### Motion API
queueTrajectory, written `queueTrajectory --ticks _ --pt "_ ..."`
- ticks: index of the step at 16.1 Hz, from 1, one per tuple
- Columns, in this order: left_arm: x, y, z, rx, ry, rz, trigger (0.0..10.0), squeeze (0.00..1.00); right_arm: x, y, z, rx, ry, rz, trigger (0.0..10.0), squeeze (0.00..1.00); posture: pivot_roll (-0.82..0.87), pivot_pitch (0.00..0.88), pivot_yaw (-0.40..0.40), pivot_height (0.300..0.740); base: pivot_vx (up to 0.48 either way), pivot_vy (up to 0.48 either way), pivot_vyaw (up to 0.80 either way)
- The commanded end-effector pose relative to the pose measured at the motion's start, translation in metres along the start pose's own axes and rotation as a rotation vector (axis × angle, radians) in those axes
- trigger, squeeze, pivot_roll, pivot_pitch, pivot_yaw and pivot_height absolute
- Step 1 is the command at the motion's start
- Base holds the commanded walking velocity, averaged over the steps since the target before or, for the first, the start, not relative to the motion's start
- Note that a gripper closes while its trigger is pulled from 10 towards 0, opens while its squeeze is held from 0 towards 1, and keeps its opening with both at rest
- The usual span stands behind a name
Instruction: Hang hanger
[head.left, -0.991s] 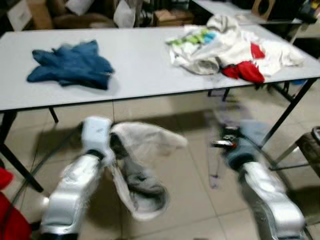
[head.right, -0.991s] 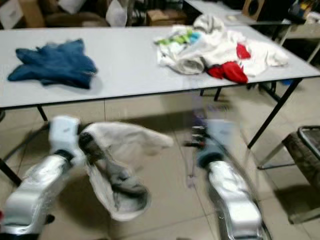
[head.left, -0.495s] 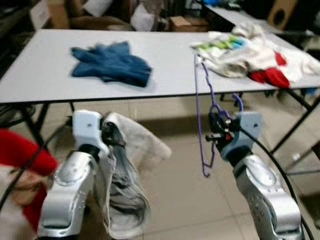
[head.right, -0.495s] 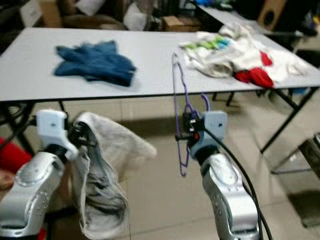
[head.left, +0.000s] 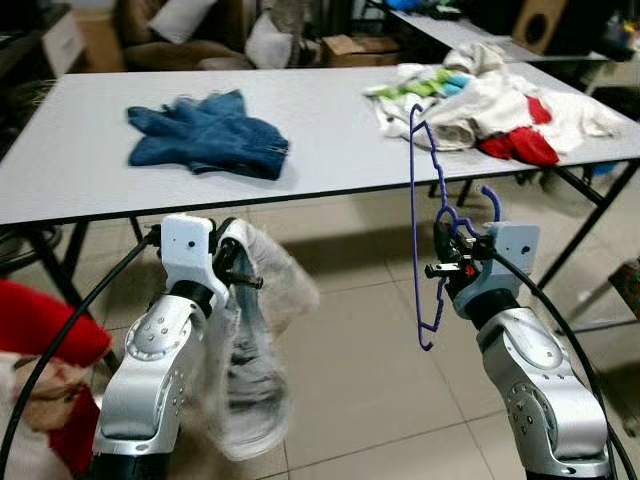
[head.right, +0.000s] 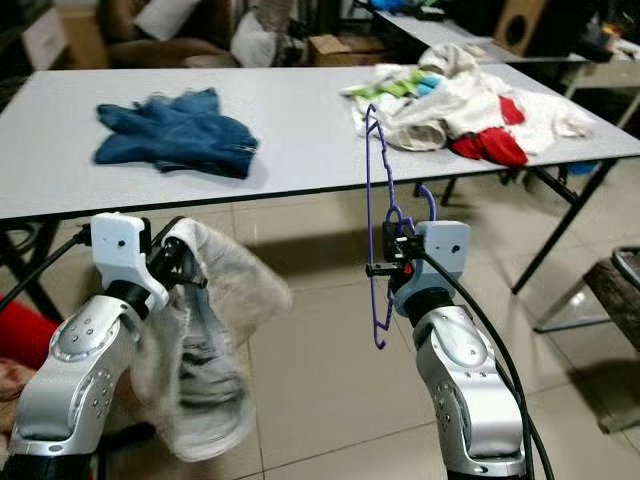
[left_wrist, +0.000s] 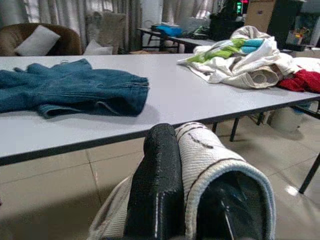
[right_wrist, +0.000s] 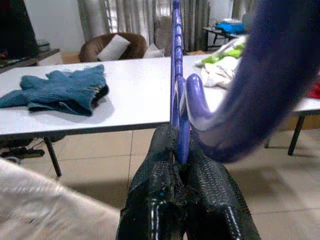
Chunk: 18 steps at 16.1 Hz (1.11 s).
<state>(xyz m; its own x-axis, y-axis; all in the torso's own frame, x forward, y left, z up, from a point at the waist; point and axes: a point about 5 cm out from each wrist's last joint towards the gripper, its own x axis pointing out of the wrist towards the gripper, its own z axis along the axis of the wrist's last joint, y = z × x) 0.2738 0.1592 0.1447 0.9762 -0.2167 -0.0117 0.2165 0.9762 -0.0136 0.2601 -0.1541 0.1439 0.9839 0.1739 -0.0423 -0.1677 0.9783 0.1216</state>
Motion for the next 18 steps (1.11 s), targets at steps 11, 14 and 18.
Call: queueTrajectory --ticks 11,14,18 --pt "0.008 0.010 0.021 0.020 -0.103 0.018 10.0 0.00 0.010 0.000 0.009 -0.080 -0.042 0.031 10.0 0.00 -0.01 0.000 -0.017 0.740 0.360 0.000 0.27" --pt "0.015 0.015 0.028 0.015 -0.125 0.023 10.0 0.00 0.006 -0.001 0.010 -0.053 -0.057 0.028 10.0 0.00 -0.02 0.000 -0.007 0.740 0.376 0.000 0.00" --pt "0.020 0.018 0.038 0.007 -0.159 0.033 10.0 0.00 0.003 0.003 0.012 -0.119 -0.053 0.101 10.0 0.00 -0.04 0.000 0.001 0.740 0.376 0.000 0.00"
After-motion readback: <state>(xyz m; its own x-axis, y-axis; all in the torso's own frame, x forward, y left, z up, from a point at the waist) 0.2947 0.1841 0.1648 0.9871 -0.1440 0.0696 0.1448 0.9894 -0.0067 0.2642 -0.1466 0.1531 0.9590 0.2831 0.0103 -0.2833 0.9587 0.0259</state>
